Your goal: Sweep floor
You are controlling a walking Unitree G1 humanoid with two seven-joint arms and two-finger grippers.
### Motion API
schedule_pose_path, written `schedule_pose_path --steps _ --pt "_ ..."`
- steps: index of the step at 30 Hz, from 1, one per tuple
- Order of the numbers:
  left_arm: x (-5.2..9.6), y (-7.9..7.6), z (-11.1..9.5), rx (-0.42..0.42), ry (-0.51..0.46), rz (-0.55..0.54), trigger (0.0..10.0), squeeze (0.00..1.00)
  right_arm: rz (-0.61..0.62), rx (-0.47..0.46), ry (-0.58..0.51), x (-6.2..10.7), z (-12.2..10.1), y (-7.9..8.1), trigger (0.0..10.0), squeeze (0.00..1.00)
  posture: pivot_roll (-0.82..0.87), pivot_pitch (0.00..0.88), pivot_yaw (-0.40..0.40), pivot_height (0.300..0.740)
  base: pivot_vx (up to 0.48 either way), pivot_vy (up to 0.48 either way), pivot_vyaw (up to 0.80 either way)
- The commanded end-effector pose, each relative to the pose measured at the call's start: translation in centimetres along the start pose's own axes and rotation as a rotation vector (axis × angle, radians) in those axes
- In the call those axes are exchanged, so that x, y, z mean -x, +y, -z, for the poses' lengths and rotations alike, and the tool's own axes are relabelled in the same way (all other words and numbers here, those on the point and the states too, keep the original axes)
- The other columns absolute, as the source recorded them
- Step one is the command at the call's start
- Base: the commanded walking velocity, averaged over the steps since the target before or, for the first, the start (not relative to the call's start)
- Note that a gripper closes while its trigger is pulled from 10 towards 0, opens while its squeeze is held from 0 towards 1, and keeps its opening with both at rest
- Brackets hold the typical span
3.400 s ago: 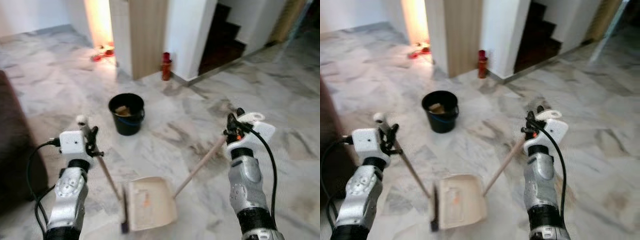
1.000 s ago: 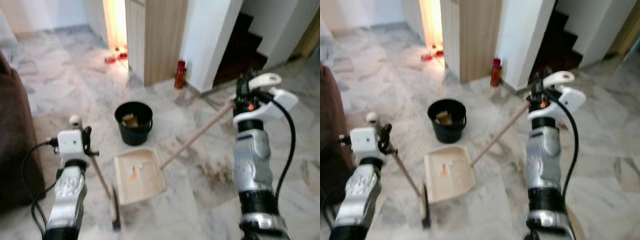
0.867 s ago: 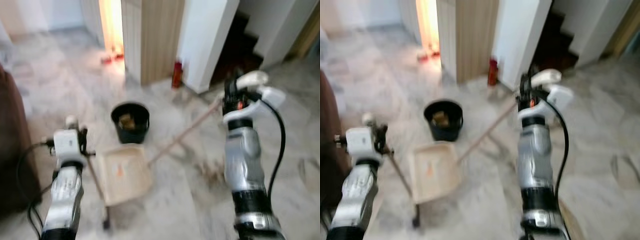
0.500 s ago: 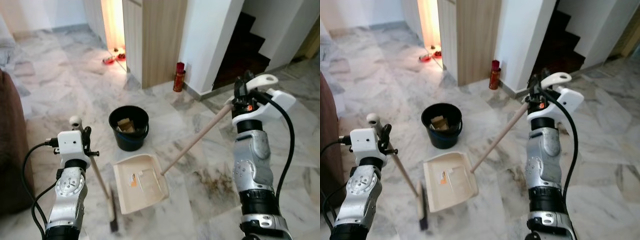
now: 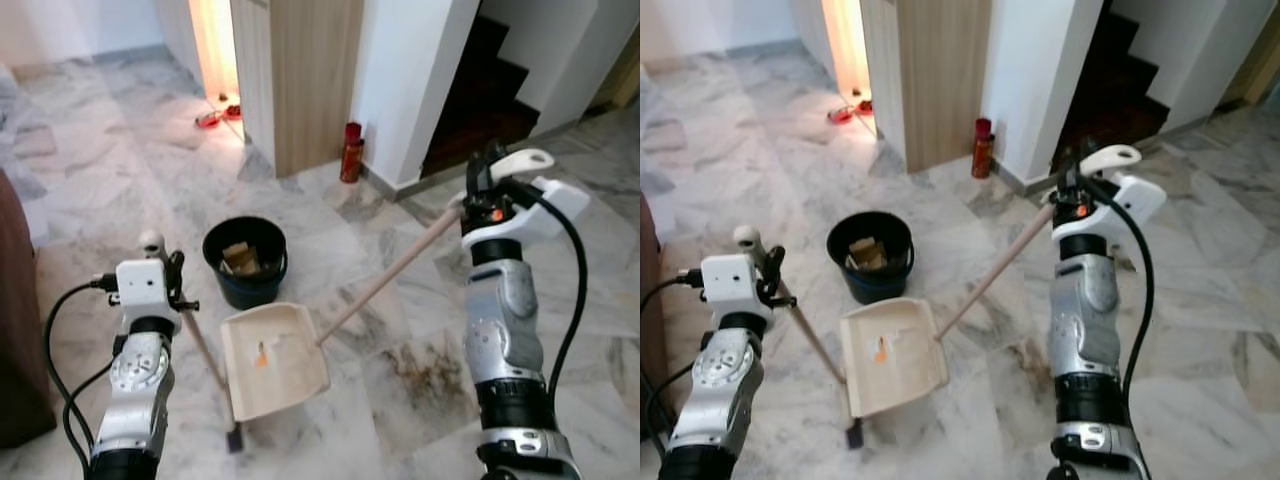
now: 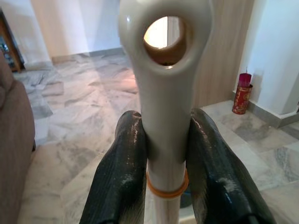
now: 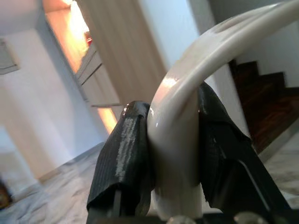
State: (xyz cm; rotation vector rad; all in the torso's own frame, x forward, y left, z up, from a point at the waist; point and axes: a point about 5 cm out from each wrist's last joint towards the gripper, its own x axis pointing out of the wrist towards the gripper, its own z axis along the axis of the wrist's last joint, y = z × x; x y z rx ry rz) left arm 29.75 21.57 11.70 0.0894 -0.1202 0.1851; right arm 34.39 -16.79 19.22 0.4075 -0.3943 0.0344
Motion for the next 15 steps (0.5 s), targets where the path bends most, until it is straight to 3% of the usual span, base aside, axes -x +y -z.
schedule_pose_path --steps 1,5,15 --pt "-0.16 0.13 -0.61 -0.010 -0.032 0.001 10.0 0.00 0.010 -0.046 -0.049 -0.35 -0.99 0.11 10.0 0.00 0.06 0.000 -0.025 0.740 0.000 0.000 0.00" --pt "-0.18 0.04 -0.61 -0.008 -0.032 0.005 10.0 0.00 0.014 -0.048 -0.045 -0.33 -0.93 0.03 10.0 0.00 0.06 0.000 -0.025 0.740 0.000 0.219 0.00" --pt "-0.11 0.07 -0.65 -0.006 -0.032 0.009 10.0 0.00 0.036 -0.064 -0.025 -0.35 -0.70 -0.17 10.0 0.00 0.06 0.000 -0.023 0.740 0.000 0.383 0.00"
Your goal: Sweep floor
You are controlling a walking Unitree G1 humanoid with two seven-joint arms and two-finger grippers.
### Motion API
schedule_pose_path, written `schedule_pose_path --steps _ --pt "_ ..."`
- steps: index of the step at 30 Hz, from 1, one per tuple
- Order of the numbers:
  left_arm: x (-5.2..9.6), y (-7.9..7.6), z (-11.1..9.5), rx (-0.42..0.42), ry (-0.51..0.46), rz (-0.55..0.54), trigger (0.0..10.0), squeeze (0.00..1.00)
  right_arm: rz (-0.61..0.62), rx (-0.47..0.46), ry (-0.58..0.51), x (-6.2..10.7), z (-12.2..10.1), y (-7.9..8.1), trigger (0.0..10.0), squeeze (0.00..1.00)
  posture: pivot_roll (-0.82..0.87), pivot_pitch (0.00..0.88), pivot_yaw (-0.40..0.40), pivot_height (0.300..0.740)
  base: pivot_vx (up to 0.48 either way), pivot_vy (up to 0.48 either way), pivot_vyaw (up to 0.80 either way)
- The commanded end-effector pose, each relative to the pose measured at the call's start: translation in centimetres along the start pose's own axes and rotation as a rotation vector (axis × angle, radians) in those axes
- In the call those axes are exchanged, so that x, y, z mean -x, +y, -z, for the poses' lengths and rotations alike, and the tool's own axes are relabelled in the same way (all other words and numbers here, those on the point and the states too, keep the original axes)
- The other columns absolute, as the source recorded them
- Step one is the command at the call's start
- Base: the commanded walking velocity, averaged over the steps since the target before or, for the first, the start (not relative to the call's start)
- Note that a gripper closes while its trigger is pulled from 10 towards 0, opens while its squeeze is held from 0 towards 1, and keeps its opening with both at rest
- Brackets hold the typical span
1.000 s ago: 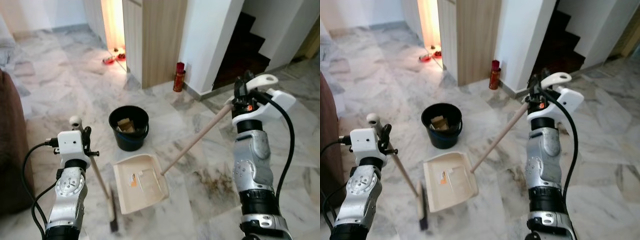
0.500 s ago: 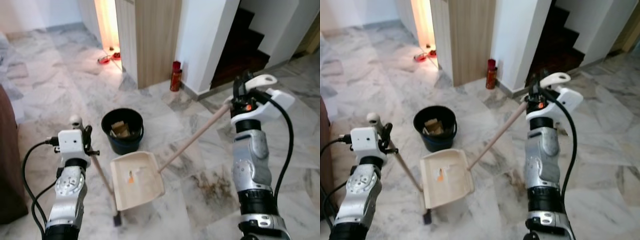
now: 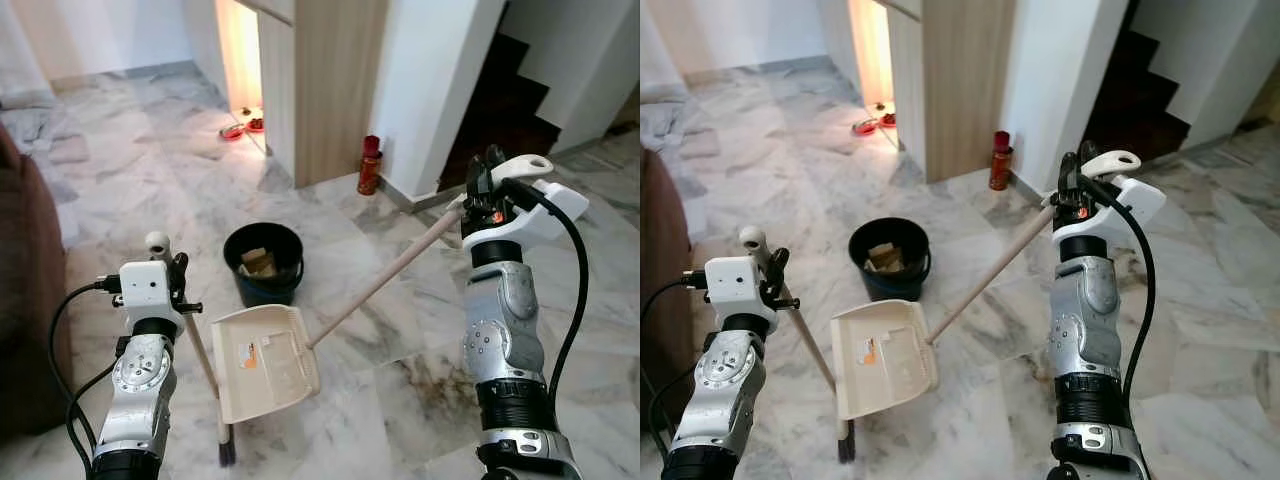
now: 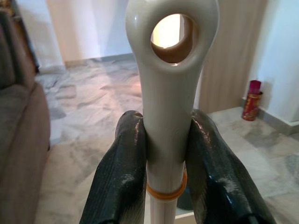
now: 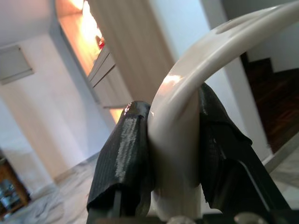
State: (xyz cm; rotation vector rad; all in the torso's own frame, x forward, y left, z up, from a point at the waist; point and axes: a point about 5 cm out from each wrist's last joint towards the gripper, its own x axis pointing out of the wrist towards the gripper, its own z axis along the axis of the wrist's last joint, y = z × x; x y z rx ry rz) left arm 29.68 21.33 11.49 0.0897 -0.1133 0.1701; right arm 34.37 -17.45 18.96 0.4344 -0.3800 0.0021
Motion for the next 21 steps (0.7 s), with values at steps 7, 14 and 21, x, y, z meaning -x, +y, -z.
schedule_pose_path --steps 7,14,21 --pt "-0.27 0.31 -0.85 -0.006 -0.037 -0.003 10.0 0.00 -0.002 -0.040 -0.028 -0.40 -0.62 0.55 10.0 0.00 0.06 0.000 -0.021 0.740 0.000 0.453 -0.42" --pt "-0.27 0.32 -0.85 -0.008 -0.036 -0.005 10.0 0.00 0.001 -0.043 -0.030 -0.42 -0.62 0.56 10.0 0.00 0.06 0.000 -0.023 0.740 0.000 0.469 0.00" --pt "-0.26 0.34 -0.88 -0.010 -0.038 -0.010 10.0 0.00 0.010 -0.042 -0.026 -0.46 -0.62 0.47 10.0 0.00 0.06 0.000 -0.025 0.740 0.000 0.471 0.00"
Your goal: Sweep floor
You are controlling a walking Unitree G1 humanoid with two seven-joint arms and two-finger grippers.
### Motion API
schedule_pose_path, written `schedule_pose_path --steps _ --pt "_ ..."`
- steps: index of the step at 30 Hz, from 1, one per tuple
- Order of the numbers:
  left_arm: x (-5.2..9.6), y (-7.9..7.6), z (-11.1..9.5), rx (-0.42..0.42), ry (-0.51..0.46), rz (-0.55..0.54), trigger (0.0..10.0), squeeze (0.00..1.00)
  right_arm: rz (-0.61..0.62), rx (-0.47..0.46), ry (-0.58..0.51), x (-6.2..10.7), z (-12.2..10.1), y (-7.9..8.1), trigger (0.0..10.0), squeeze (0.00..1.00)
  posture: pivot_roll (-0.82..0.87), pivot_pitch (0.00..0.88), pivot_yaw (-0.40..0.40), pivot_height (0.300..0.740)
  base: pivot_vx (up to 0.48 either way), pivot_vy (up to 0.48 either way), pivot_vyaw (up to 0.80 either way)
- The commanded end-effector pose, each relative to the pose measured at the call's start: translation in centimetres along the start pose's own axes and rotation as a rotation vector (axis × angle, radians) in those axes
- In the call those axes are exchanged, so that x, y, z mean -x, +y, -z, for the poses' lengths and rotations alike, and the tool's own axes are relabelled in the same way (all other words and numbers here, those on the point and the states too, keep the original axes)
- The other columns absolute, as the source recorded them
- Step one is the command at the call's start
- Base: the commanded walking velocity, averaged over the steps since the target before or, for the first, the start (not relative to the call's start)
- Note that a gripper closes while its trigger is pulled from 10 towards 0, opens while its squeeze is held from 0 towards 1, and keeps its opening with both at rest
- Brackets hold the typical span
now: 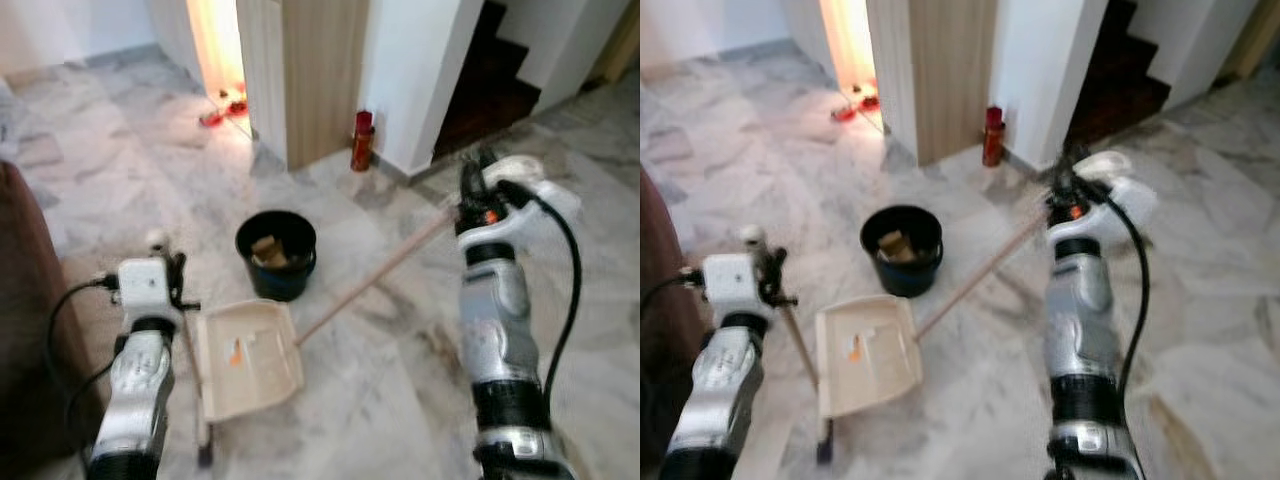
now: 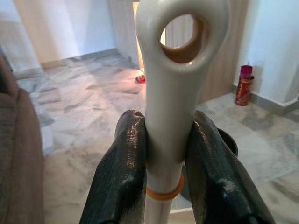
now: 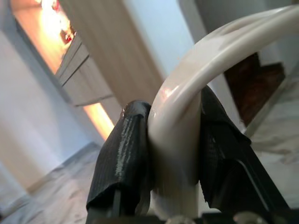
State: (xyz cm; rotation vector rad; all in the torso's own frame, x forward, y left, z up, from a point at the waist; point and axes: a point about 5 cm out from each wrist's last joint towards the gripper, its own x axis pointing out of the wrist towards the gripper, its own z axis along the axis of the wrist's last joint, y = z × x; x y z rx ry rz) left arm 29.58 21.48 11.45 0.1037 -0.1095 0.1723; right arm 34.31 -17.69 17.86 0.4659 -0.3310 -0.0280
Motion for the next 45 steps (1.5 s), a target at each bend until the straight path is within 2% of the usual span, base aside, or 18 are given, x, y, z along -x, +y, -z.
schedule_pose_path --steps 1,5,15,18,22,32,34,38,45 --pt "-0.3 0.2 -0.9 0.005 -0.041 -0.008 10.0 0.00 -0.034 -0.018 -0.066 -0.8 -1.4 1.2 10.0 0.00 0.06 0.000 -0.025 0.740 0.000 0.450 0.00" --pt "-0.3 0.2 -1.0 0.001 -0.048 -0.010 10.0 0.00 -0.034 0.006 -0.082 -0.8 -1.7 1.2 10.0 0.00 0.07 0.000 -0.028 0.740 0.000 0.169 0.00" --pt "-0.3 0.1 -1.1 0.010 -0.052 -0.009 10.0 0.00 -0.032 0.065 -0.200 -1.6 -4.1 1.3 10.0 0.00 0.07 0.000 -0.030 0.740 0.000 0.000 0.00" --pt "-0.3 0.2 -1.1 0.008 -0.055 -0.015 10.0 0.00 -0.002 0.162 -0.266 -1.7 -5.1 1.2 10.0 0.00 0.07 0.000 -0.030 0.740 0.000 0.000 0.00" --pt "-0.3 0.2 -1.2 0.006 -0.058 -0.017 10.0 0.00 0.020 0.133 -0.298 -1.9 -5.8 1.2 10.0 0.00 0.07 0.000 -0.030 0.740 0.000 0.000 0.00" --pt "-0.2 0.4 -1.4 0.001 -0.074 -0.029 10.0 0.00 0.061 0.148 -0.349 -2.2 -6.4 1.1 10.0 0.00 0.07 0.000 -0.026 0.740 0.000 0.000 0.00" --pt "-0.2 0.4 -1.3 -0.001 -0.073 -0.029 10.0 0.00 0.047 0.129 -0.338 -2.3 -6.3 1.2 10.0 0.00 0.07 0.000 -0.025 0.740 0.000 0.000 0.00" --pt "-0.2 0.4 -1.4 -0.002 -0.072 -0.027 10.0 0.00 0.021 0.159 -0.331 -2.3 -5.9 1.7 10.0 0.00 0.07 0.000 -0.024 0.740 0.000 0.000 0.00" --pt "-0.3 0.4 -1.3 -0.006 -0.073 -0.024 10.0 0.00 0.033 0.154 -0.333 -2.3 -5.8 1.6 10.0 0.00 0.07 0.000 -0.022 0.740 0.228 0.000 0.00"
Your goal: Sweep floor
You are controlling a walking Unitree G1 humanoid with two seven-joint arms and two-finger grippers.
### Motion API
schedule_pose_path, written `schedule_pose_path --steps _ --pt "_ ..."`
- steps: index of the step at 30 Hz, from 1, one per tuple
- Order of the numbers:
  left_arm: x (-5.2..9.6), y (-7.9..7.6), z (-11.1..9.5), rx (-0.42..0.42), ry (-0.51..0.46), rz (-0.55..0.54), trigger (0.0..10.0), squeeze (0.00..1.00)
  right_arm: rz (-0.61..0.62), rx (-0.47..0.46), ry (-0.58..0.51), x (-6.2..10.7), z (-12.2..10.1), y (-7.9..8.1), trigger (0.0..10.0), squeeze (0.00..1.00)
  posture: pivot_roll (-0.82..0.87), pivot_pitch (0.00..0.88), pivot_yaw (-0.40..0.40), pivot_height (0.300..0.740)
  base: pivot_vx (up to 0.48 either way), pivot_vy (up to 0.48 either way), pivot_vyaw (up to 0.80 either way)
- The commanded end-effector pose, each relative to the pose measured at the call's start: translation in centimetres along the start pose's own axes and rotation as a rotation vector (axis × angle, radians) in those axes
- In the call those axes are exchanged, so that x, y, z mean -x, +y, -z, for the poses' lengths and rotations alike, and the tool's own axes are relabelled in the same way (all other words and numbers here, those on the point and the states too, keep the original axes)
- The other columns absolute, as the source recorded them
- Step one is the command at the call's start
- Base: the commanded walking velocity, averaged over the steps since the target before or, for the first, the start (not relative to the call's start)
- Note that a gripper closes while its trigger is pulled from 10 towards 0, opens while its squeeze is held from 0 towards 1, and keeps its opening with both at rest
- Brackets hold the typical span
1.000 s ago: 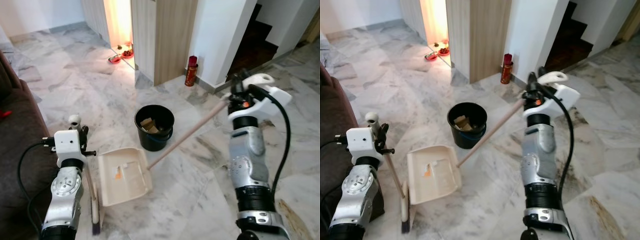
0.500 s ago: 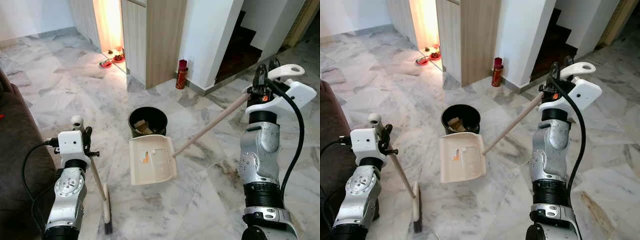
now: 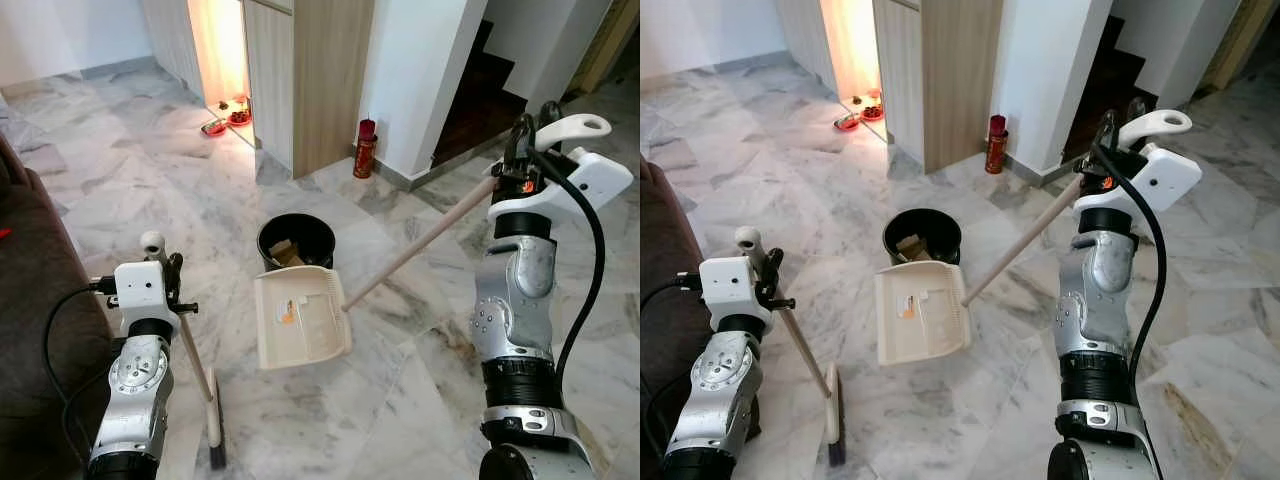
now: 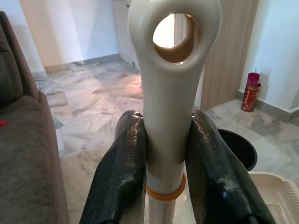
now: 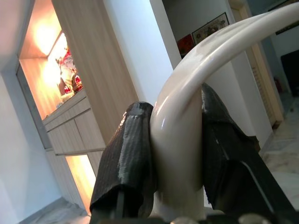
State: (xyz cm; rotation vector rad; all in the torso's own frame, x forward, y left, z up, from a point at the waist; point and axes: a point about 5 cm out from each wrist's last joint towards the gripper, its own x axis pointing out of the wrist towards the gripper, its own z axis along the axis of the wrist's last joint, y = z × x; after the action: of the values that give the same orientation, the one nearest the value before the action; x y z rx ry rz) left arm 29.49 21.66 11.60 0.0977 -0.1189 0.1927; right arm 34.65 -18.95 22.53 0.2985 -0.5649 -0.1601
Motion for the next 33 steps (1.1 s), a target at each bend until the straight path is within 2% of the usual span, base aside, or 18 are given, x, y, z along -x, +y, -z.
schedule_pose_path --steps 1,16,33 --pt "-0.3 0.2 -1.2 -0.011 -0.065 -0.003 10.0 0.00 -0.005 -0.021 -0.076 -0.7 -1.4 0.4 10.0 0.00 0.07 0.000 -0.022 0.740 0.292 0.000 0.00" --pt "-0.4 0.1 -1.3 -0.011 -0.066 -0.011 10.0 0.00 -0.014 -0.017 -0.064 -0.8 -1.1 0.6 10.0 0.00 0.07 0.000 -0.032 0.740 0.344 0.000 0.00" --pt "-0.4 0.1 -1.3 -0.008 -0.067 -0.020 10.0 0.00 -0.069 -0.046 -0.091 -1.2 -1.9 1.6 10.0 0.00 0.07 0.000 -0.038 0.740 0.356 0.000 0.00"
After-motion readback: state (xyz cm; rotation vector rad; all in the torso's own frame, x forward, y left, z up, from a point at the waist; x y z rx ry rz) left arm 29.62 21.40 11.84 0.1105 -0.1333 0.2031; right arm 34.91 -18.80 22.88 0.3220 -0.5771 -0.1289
